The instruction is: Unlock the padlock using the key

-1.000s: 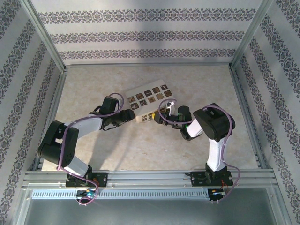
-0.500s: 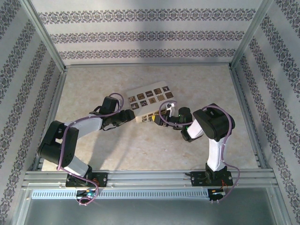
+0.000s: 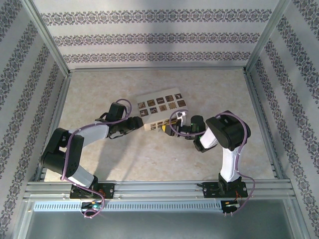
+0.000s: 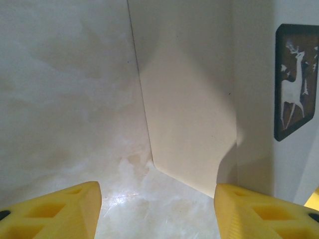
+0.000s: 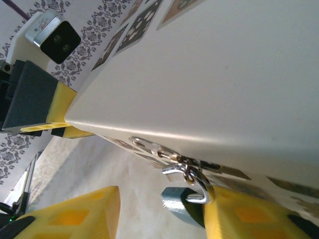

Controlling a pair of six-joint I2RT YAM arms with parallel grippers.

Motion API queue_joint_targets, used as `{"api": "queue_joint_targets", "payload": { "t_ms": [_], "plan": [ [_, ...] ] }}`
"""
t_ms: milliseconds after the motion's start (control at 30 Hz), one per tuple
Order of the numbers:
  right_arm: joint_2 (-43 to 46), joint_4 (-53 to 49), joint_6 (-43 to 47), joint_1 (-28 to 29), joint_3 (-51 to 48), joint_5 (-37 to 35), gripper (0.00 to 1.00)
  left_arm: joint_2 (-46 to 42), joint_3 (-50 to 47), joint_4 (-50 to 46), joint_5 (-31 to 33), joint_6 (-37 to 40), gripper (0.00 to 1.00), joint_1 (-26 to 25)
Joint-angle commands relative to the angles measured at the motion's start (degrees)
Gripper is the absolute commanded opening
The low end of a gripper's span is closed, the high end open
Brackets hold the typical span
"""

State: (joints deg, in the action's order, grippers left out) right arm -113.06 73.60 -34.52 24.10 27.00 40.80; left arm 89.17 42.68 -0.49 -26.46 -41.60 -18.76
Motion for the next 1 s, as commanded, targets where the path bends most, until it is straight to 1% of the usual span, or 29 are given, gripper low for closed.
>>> {"api": "queue_joint_targets", "payload": {
  "t_ms": [0, 100, 167, 233, 300, 433, 500, 600, 700, 833, 967],
  "plan": [
    [3.5, 5.7, 2.0, 0.2, -0.9, 5.6, 0.46, 1.4, 1.2, -1.2, -0.1, 1.3, 0.61, -0.8],
    [4.0, 5.5, 2.5, -0.3, -1.6, 5.9, 0.46, 1.4, 1.4, -1.4, 0.0, 1.4, 0.61, -0.8],
    [3.6, 5.5, 2.6, -0.3, -1.5, 6.1, 0.41, 1.5, 1.5, -1.6, 0.0, 1.5, 0.61, -0.9],
    [3.1, 5.5, 2.3, -0.4, -0.8, 6.6, 0.32, 1.4, 1.6, -1.6, 0.0, 1.5, 0.61, -0.9],
    [2.7, 5.5, 1.9, -0.3, -0.5, 6.4, 0.28, 1.4, 1.6, -1.7, 0.1, 1.5, 0.61, -0.8],
    [2.8, 3.7, 2.3, -0.5, -0.7, 4.1, 0.25, 1.3, 1.7, -1.8, 0.1, 1.6, 0.61, -0.9],
    [2.4, 3.5, 1.9, -0.6, -0.8, 3.0, 0.26, 1.4, 1.8, -1.9, 0.1, 1.5, 0.61, -0.8],
    [2.0, 2.8, 1.2, -0.9, -1.1, 1.2, 0.35, 1.4, 1.9, -2.0, 0.1, 1.6, 0.61, -0.9],
    [1.7, 2.1, 0.4, -1.2, -1.3, 0.3, 0.41, 1.4, 1.8, -1.9, 0.2, 1.5, 0.61, -0.9],
    [0.6, 1.9, -0.5, -1.2, -0.8, 0.2, 0.42, 1.5, 1.9, -2.0, 0.1, 1.5, 0.61, -0.9],
    [0.0, 2.0, -1.1, -1.2, -0.4, 0.2, 0.37, 1.3, 2.0, -2.2, 0.3, 1.7, 0.61, -0.9]
  ]
}}
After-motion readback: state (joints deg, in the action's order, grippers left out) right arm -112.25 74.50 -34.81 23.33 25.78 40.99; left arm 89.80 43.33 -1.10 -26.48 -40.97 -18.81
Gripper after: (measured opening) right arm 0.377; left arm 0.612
